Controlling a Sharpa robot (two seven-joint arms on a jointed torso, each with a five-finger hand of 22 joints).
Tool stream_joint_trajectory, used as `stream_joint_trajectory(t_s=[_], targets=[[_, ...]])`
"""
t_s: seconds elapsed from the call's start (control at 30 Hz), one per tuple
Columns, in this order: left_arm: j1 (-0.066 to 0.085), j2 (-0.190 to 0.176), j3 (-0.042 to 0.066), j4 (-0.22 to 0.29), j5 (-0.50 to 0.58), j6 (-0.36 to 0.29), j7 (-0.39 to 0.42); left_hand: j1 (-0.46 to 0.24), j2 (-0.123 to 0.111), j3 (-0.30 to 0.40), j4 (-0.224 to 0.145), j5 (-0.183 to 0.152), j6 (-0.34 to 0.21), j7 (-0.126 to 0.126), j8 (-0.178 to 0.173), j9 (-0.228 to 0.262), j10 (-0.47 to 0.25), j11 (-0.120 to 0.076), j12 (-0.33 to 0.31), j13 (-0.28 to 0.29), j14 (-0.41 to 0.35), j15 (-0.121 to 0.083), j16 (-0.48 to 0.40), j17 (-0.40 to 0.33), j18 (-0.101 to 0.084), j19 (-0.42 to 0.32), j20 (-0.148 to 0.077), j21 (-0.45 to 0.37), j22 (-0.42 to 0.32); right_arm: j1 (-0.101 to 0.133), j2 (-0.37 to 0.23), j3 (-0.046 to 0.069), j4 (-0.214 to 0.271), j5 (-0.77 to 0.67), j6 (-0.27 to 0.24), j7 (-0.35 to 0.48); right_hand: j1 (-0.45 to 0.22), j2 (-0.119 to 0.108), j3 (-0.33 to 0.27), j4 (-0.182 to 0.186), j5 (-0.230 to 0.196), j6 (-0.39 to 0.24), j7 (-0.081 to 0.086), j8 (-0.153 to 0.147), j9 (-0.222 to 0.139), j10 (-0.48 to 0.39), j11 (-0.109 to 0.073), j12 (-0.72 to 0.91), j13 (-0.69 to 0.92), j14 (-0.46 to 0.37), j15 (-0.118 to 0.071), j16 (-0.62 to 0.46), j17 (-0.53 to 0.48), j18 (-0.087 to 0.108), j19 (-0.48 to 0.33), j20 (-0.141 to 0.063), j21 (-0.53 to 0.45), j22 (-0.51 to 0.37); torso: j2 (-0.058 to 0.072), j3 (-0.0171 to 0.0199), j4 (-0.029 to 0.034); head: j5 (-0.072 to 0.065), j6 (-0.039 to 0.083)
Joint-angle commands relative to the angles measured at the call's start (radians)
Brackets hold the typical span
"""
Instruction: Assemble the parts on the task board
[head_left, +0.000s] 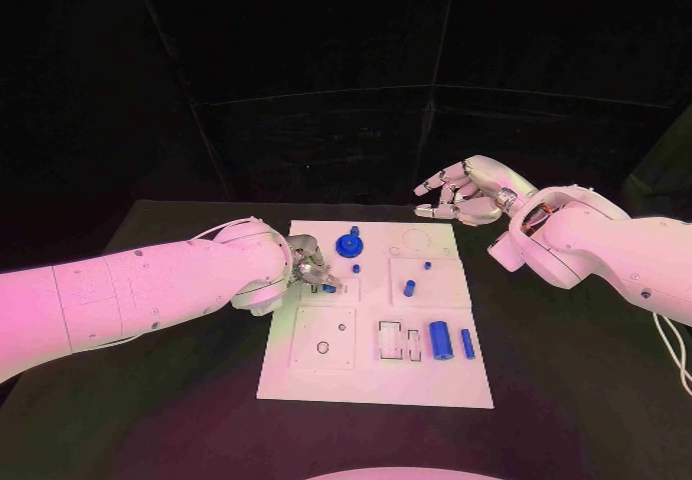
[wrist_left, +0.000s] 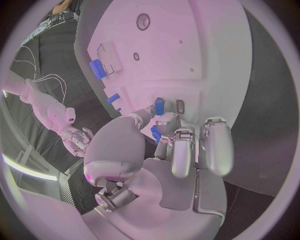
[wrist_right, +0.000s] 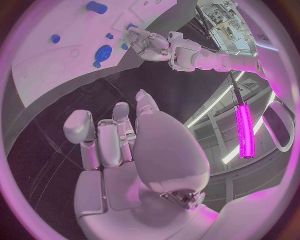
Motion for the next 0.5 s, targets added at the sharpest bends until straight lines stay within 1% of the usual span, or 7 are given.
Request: stream_joint_trajectory(t_s=[0.03, 0.07, 0.17, 0.3, 0.4, 0.5], targets=[[-0.001, -0.002, -0.001, 0.0, -0.009, 0.034, -0.018, -0.001, 0.008, 0.174, -0.168, 0.003, 0.001, -0.005, 0.007, 0.001, 0.006, -0.001, 0.004, 0.0, 0.106, 0.001, 0.003, 0.263, -0.011, 0.008, 0.001, 0.005, 0.002, 0.002, 0.002, 0.001, 0.001, -0.002, 0.01, 0.011, 0.002, 0.011, -0.005, 0.0, 0.005, 0.001, -0.002, 0.007, -0.002, 0.003, -0.004, 0.002, -0.001, 0.019, -0.004, -0.004, -0.001, 0.009, -0.003, -0.002, -0.005, -0.001, 0.0, 0.0003, 0.0005, -0.002, 0.0], [-0.001, -0.002, -0.001, 0.0, -0.009, 0.035, -0.018, -0.001, 0.007, 0.175, -0.168, 0.003, 0.001, -0.005, 0.007, 0.001, 0.006, -0.001, 0.004, 0.0, 0.106, 0.001, 0.003, 0.263, -0.011, 0.008, 0.001, 0.005, 0.003, 0.002, 0.002, 0.001, 0.001, -0.002, 0.011, 0.011, 0.002, 0.011, -0.005, 0.0, 0.005, 0.001, -0.002, 0.007, -0.002, 0.003, -0.004, 0.002, -0.001, 0.019, -0.004, -0.004, -0.001, 0.009, -0.003, -0.002, -0.005, -0.001, 0.0, 0.0004, 0.0, -0.002, 0.0], [-0.001, 0.001, -0.001, -0.002, -0.008, 0.038, -0.017, -0.02, -0.008, 0.175, -0.162, 0.006, 0.003, -0.008, 0.012, 0.005, 0.009, -0.002, 0.007, 0.002, 0.106, 0.0, 0.003, 0.263, -0.011, 0.009, 0.001, 0.005, 0.004, 0.002, 0.002, 0.001, 0.001, -0.002, 0.011, 0.011, 0.002, 0.011, -0.005, 0.0, 0.005, 0.001, -0.002, 0.007, -0.002, 0.003, -0.004, 0.002, -0.001, 0.019, -0.004, -0.004, -0.001, 0.009, -0.003, -0.002, -0.005, -0.001, 0.0, 0.0006, 0.0, -0.002, 0.0], [-0.001, 0.006, -0.001, -0.009, -0.006, 0.039, -0.017, -0.061, -0.028, 0.155, -0.136, 0.005, 0.012, -0.015, 0.015, 0.007, 0.012, -0.007, 0.009, 0.002, 0.106, -0.003, 0.003, 0.263, -0.011, 0.009, -0.001, 0.005, 0.005, 0.002, 0.003, 0.001, 0.001, -0.002, 0.012, 0.01, 0.003, 0.012, -0.005, 0.0, 0.006, 0.001, -0.002, 0.007, -0.002, 0.002, -0.004, 0.001, -0.002, 0.019, -0.004, -0.004, -0.002, 0.009, -0.003, -0.002, -0.005, -0.001, 0.001, 0.0005, -0.0003, -0.002, 0.001], [0.0, 0.013, -0.001, -0.016, -0.005, 0.041, -0.017, -0.089, -0.036, 0.138, -0.114, 0.004, 0.019, -0.018, 0.016, 0.006, 0.013, -0.009, 0.012, 0.005, 0.106, -0.005, 0.003, 0.263, -0.011, 0.01, -0.003, 0.005, 0.006, 0.002, 0.004, 0.001, 0.0, -0.002, 0.012, 0.01, 0.003, 0.013, -0.005, 0.001, 0.006, 0.001, -0.002, 0.007, -0.002, 0.002, -0.004, 0.001, -0.003, 0.019, -0.004, -0.005, -0.003, 0.009, -0.003, -0.002, -0.005, -0.001, 0.0, 0.0007, -0.0005, -0.001, 0.001], [0.0, 0.018, -0.001, -0.023, -0.002, 0.045, -0.017, -0.106, -0.039, 0.125, -0.099, 0.004, 0.024, -0.019, 0.015, 0.005, 0.014, -0.011, 0.016, 0.007, 0.106, -0.006, 0.003, 0.263, -0.012, 0.011, -0.004, 0.006, 0.009, 0.002, 0.005, 0.001, 0.001, -0.002, 0.013, 0.009, 0.003, 0.013, -0.005, 0.001, 0.006, 0.001, -0.002, 0.007, -0.002, 0.002, -0.004, 0.001, -0.003, 0.019, -0.004, -0.005, -0.003, 0.009, -0.003, -0.002, -0.005, -0.001, 0.001, 0.0006, 0.0001, -0.002, -0.001]])
